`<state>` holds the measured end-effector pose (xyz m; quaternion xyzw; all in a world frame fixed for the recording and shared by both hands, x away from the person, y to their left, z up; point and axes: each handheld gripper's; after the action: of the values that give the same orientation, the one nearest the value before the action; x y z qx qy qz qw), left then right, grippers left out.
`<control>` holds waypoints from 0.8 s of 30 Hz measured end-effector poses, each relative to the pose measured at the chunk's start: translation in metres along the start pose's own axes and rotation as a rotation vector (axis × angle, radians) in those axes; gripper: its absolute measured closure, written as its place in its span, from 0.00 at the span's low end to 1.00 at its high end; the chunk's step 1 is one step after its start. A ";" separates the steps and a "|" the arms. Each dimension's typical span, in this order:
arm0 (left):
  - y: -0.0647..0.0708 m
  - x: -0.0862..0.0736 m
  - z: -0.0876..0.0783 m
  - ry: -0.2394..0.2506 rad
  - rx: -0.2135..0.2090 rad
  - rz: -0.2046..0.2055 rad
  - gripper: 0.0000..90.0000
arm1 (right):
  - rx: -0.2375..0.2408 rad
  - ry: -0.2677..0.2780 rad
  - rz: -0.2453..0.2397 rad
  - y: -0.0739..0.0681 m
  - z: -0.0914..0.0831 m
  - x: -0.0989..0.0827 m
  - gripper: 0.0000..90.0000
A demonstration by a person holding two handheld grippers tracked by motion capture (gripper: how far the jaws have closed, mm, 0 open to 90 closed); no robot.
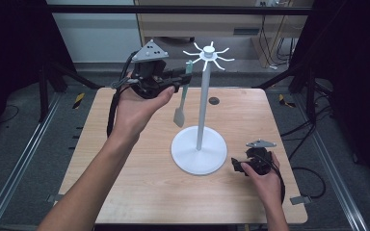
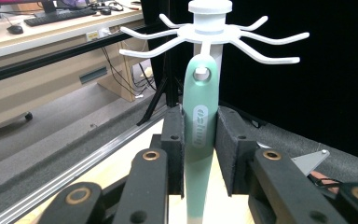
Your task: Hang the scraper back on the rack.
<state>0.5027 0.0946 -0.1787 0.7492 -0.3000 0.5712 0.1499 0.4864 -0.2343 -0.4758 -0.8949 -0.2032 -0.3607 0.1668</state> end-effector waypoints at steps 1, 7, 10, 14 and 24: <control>0.000 0.000 0.000 0.000 0.000 -0.001 0.82 | -0.001 -0.001 -0.001 0.000 0.000 0.000 0.09; 0.000 0.000 0.000 -0.002 0.001 -0.002 0.82 | -0.001 -0.003 -0.003 0.000 0.000 0.000 0.09; 0.000 0.000 0.000 -0.001 0.002 -0.003 0.82 | 0.002 -0.003 0.004 0.000 0.000 0.000 0.09; 0.000 0.000 0.000 -0.002 0.002 -0.005 0.82 | 0.002 -0.006 0.010 0.000 0.000 0.000 0.09; -0.001 0.001 0.000 0.008 0.000 -0.012 0.78 | 0.003 0.000 0.016 0.002 0.000 -0.001 0.09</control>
<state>0.5031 0.0951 -0.1773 0.7487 -0.2947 0.5733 0.1546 0.4869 -0.2365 -0.4764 -0.8963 -0.1963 -0.3591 0.1709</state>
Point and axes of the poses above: each handheld gripper's, and its own axes: z roughly forward along the jaws, x roughly out of its top, y roughly to its right, and after that the axes turned 13 degrees about x, right-handed
